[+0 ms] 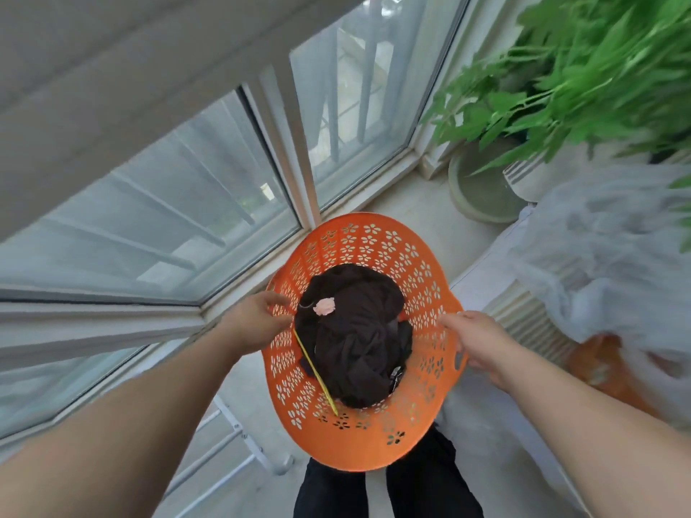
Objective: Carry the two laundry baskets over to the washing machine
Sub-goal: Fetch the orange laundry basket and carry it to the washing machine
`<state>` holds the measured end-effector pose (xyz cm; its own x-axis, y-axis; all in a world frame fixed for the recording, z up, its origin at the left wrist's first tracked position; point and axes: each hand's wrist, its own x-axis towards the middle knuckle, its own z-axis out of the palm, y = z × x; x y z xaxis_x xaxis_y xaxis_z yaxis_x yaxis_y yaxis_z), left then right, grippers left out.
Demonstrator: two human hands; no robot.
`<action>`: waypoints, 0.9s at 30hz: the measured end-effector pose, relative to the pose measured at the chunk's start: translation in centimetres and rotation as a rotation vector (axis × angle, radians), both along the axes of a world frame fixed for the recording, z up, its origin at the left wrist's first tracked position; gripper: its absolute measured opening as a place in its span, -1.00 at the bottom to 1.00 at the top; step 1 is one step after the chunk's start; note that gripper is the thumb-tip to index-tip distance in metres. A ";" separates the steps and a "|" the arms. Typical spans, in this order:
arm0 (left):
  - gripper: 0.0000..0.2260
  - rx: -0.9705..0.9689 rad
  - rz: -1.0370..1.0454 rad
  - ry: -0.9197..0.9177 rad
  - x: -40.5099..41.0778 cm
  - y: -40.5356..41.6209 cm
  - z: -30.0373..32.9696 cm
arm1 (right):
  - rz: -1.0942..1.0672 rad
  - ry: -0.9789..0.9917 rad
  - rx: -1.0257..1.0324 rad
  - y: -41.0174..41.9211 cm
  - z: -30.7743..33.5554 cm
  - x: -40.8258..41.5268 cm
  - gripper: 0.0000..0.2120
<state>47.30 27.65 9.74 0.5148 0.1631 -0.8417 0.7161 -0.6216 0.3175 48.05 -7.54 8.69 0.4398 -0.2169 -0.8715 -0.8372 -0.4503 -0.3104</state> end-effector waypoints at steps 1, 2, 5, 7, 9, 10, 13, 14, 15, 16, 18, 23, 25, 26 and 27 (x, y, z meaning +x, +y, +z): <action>-0.65 -0.002 0.000 -0.011 -0.2 0.2 1.7 | 0.011 -0.008 0.001 0.0 1.9 0.1 -0.74; -0.66 -0.006 -0.001 -0.032 -0.4 0.5 3.4 | 0.021 -0.023 -0.003 -0.1 3.6 0.0 -0.72; -0.66 0.023 -0.018 -0.100 -1.7 1.3 10.0 | 0.041 -0.041 0.004 -1.2 8.8 -0.3 -0.47; -0.65 0.027 0.017 -0.137 -2.8 1.6 13.8 | 0.068 -0.066 0.005 -1.5 12.2 -0.1 -0.39; -0.64 0.015 0.056 -0.171 -4.1 1.6 17.0 | 0.093 -0.123 0.015 -1.4 15.6 0.3 -0.42; -0.64 0.018 0.064 -0.190 -4.7 1.5 18.2 | 0.114 -0.141 0.024 -1.3 17.3 0.3 -0.48; -0.59 0.032 0.090 -0.260 -7.3 0.8 22.0 | 0.193 -0.194 0.048 -1.9 21.4 0.6 -0.64; -0.57 0.035 0.106 -0.274 -8.2 0.5 22.9 | 0.216 -0.214 0.052 -2.3 22.2 0.6 -0.66; -0.57 0.050 0.140 -0.299 -10.0 -0.3 24.4 | 0.264 -0.246 0.066 -2.8 23.6 0.2 -0.65; -0.57 0.061 0.158 -0.316 -11.3 -0.9 25.2 | 0.294 -0.270 0.062 -3.3 24.3 0.0 -0.64; -0.57 0.083 0.205 -0.347 -14.1 -2.6 26.8 | 0.333 -0.330 0.068 -4.1 25.6 -0.3 -0.66; -0.56 0.213 0.365 -0.449 -23.2 -9.6 30.6 | 0.458 -0.450 0.159 -6.3 29.6 -3.2 -0.67; -0.54 0.247 0.439 -0.479 -26.7 -11.9 31.7 | 0.512 -0.496 0.187 -7.0 31.1 -4.8 -0.64; -0.55 0.252 0.478 -0.492 -28.4 -13.0 32.3 | 0.532 -0.510 0.200 -7.1 31.8 -5.5 -0.62; -0.57 0.264 0.504 -0.505 -29.9 -13.8 32.6 | 0.548 -0.526 0.207 -7.1 32.5 -6.2 -0.62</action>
<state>17.42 13.89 42.36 0.6372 0.6436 -0.4239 0.7404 -0.3585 0.5686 41.82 -14.63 41.18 0.8030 0.2939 -0.5184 -0.2327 -0.6462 -0.7268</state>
